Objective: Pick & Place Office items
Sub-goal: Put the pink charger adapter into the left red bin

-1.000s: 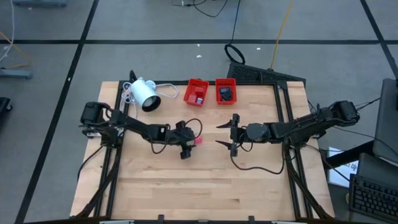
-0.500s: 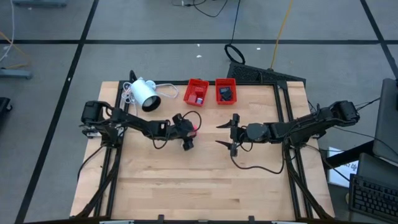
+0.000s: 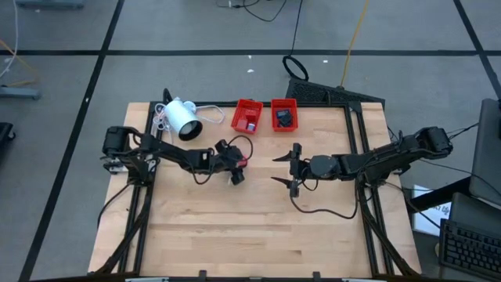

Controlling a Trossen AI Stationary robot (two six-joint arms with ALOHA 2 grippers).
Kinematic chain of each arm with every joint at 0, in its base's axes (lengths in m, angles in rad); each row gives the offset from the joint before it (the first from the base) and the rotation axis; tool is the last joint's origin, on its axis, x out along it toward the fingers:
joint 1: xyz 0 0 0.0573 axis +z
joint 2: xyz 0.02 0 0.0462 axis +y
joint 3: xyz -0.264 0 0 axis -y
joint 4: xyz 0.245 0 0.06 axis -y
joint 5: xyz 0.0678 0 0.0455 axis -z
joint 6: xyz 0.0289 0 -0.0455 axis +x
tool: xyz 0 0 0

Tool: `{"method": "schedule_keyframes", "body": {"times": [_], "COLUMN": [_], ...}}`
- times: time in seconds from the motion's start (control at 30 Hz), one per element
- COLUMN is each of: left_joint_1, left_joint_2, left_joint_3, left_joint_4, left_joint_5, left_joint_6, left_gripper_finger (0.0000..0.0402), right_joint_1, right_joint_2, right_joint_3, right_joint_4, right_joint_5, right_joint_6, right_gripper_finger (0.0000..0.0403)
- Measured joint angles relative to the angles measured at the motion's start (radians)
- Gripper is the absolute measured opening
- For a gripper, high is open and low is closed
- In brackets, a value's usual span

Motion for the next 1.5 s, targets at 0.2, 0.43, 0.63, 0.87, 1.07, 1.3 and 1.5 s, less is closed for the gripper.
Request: {"method": "schedule_keyframes", "body": {"times": [0.2,0.43,0.63,0.87,1.07,1.3,1.5], "left_joint_1": [0.006,0.014,0.014,0.018,0.017,0.018,0.018], "left_joint_2": [-0.028,-0.027,-0.016,0.055,0.080,0.072,0.072], "left_joint_3": [0.000,-0.001,-0.001,-0.002,0.000,0.000,-0.001], "left_joint_4": [-0.035,-0.070,-0.057,-0.033,0.006,-0.005,-0.002], "left_joint_5": [-0.011,0.057,0.041,0.038,0.063,0.065,0.073], "left_joint_6": [0.001,-0.018,-0.011,-0.015,0.032,0.032,0.025], "left_gripper_finger": [0.0257,0.0257,0.0257,0.0257,0.0257,0.0243,0.0160], "right_joint_1": [0.000,0.000,0.000,0.002,0.002,0.002,0.002], "right_joint_2": [0.000,0.000,0.000,-0.001,-0.001,-0.001,-0.001], "right_joint_3": [0.000,0.000,0.000,0.000,0.000,0.000,0.000], "right_joint_4": [-0.003,-0.006,0.001,0.008,0.006,0.000,-0.001], "right_joint_5": [0.000,0.000,0.000,0.000,0.000,0.000,0.000], "right_joint_6": [0.000,0.000,0.001,0.019,0.021,0.019,0.015], "right_gripper_finger": [0.0279,0.0279,0.0279,0.0279,0.0279,0.0279,0.0279]}}
